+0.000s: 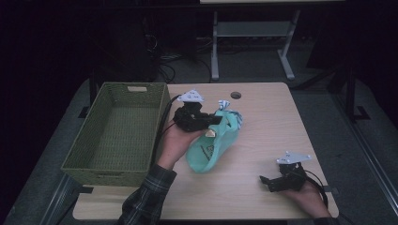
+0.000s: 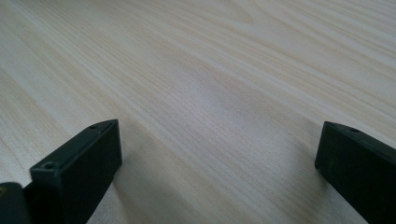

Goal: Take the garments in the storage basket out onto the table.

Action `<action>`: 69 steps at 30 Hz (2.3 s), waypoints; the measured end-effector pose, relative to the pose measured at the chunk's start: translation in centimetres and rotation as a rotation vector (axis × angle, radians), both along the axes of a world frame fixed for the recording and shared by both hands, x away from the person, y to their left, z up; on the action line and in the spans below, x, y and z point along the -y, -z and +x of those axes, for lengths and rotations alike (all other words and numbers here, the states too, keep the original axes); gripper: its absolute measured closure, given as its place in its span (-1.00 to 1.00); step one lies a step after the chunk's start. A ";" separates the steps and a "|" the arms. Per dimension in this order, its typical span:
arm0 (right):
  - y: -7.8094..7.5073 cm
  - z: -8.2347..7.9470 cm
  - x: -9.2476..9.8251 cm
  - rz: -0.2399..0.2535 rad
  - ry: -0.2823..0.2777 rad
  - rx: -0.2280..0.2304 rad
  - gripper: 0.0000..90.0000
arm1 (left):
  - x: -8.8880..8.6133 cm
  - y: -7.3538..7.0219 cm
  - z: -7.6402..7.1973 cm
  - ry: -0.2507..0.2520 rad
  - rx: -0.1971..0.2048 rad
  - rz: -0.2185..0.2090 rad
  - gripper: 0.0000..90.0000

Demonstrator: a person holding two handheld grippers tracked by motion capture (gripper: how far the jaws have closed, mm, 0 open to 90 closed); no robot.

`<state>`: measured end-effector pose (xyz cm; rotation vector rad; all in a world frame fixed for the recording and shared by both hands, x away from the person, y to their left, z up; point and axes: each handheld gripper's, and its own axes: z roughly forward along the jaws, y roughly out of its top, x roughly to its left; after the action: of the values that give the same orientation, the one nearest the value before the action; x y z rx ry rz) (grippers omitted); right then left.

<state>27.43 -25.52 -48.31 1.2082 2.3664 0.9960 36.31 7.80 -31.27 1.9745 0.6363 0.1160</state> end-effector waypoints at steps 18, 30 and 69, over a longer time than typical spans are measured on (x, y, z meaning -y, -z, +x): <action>0.0 0.0 0.0 -0.003 -0.002 0.002 -1.00 | 4.7 7.0 0.9 0.040 -0.062 0.140 0.91; 0.0 0.0 0.0 -0.003 -0.003 0.002 -1.00 | 6.4 11.4 1.1 0.065 -0.084 0.227 0.90; 0.0 0.0 0.0 -0.003 -0.003 0.002 -1.00 | -2.0 12.6 -2.1 -0.035 -0.152 0.312 0.99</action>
<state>27.44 -25.54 -48.31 1.2030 2.3681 0.9930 34.16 9.83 -43.87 2.2893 0.7899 0.0911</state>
